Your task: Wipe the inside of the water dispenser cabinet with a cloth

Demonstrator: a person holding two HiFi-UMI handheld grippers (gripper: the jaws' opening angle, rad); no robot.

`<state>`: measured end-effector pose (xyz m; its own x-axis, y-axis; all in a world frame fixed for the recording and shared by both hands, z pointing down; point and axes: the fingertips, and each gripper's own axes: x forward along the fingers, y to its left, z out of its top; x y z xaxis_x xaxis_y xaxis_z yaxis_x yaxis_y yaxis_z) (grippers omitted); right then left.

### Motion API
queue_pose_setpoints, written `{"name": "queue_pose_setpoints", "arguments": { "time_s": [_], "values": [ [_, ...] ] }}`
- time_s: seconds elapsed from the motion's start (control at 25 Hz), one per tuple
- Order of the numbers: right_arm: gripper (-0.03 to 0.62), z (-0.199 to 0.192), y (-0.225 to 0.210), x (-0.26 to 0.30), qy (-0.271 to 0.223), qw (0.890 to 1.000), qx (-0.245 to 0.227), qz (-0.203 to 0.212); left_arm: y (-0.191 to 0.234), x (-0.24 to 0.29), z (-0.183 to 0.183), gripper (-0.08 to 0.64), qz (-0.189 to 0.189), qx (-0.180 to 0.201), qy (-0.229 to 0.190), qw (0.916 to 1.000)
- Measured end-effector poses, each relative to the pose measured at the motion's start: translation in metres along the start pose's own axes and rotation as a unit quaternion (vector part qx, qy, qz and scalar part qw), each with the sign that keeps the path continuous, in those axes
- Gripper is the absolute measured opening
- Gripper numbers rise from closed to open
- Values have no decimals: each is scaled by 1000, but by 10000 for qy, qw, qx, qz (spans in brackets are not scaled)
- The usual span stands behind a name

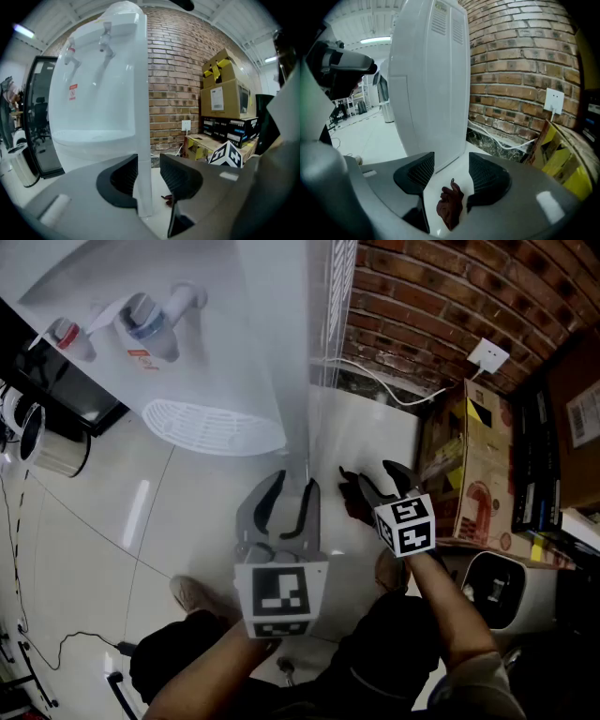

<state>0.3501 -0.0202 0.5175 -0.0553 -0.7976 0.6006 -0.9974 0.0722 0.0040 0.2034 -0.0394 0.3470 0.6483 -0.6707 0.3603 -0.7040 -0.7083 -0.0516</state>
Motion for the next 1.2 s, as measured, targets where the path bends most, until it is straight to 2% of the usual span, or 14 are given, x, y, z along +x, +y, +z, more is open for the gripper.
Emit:
{"name": "queue_pose_setpoints", "arguments": {
  "time_s": [0.2, 0.32, 0.52, 0.72, 0.8, 0.96, 1.08, 1.2],
  "values": [
    [265, -54, -2, 36, 662, 9972, -287, 196, -2, 25, -62, 123, 147, -184, 660, 9975],
    [279, -90, -7, 56, 1082, 9933, -322, 259, -12, 33, -85, 123, 130, -306, 942, 9950],
    [310, -146, -5, 92, 1775, 9819, -452, 487, -29, 39, -94, 124, 36, -336, 1104, 9933],
    [309, -185, -4, 117, 2257, 9709, -615, 519, -25, 35, -96, 132, 206, -59, 1183, 9927],
    [277, -201, -6, 122, 2493, 9651, -638, 489, -22, 33, -100, 132, 276, -63, 1234, 9919],
    [125, -214, -1, 121, 2686, 9600, -461, 647, -17, 34, -98, 132, 352, -260, 1232, 9914],
    [97, -203, -2, 110, 2657, 9610, -390, 654, -12, 32, -87, 132, 440, -368, 1086, 9924],
    [94, -175, -4, 85, 2249, 9729, -15, 531, -6, 21, -77, 132, 563, -400, 993, 9927]
  ]
}}
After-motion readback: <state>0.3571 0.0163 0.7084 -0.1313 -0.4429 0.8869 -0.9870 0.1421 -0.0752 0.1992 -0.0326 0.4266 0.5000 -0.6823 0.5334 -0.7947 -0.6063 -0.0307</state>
